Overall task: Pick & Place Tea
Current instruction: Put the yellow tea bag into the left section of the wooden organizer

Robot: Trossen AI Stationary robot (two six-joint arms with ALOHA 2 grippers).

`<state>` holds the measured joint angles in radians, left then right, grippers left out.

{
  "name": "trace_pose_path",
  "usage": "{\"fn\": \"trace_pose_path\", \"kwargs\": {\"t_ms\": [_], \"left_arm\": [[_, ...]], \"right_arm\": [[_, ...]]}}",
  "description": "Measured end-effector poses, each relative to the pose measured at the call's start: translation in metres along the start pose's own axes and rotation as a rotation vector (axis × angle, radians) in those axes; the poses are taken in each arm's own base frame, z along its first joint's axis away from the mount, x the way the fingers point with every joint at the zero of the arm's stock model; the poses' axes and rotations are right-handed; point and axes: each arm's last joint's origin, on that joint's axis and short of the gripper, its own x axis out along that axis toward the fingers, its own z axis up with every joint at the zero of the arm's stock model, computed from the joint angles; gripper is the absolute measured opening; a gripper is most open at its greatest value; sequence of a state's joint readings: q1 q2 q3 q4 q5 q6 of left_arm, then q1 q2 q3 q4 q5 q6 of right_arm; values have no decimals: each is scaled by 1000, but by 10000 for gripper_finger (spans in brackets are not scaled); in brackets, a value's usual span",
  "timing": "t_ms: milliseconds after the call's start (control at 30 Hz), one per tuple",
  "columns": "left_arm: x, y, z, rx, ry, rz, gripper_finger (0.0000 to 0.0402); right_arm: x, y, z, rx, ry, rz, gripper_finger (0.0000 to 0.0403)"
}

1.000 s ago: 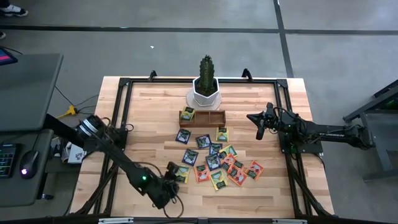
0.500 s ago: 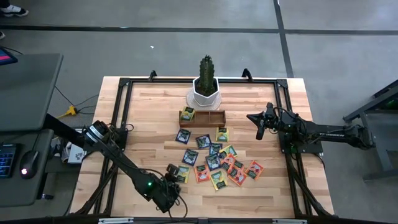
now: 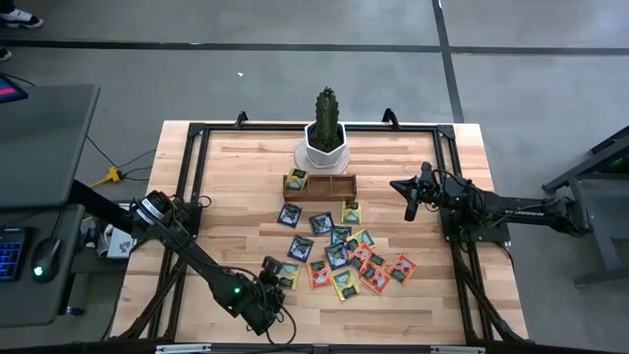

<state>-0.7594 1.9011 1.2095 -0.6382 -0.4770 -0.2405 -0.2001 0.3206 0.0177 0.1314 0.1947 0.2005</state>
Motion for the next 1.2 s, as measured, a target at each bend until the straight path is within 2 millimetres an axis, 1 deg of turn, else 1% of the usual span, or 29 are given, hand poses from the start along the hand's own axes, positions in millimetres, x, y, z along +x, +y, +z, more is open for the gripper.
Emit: {"fn": "trace_pose_path", "kwargs": {"t_ms": [467,633,933,1033,1200], "left_arm": [[2,5,0,27,9,32,108],[2,3,0,28,20,-20,108],[3,4,0,48,18,-8,108],[12,-1,-1,52,30,-6,108],[20,-6,-2,53,47,-23,108]], "right_arm": [[0,0,0,0,0,0,5],[0,0,0,0,0,0,5],[0,0,0,0,0,0,7],[0,0,0,0,-1,0,9],[0,0,0,0,0,0,7]]}}
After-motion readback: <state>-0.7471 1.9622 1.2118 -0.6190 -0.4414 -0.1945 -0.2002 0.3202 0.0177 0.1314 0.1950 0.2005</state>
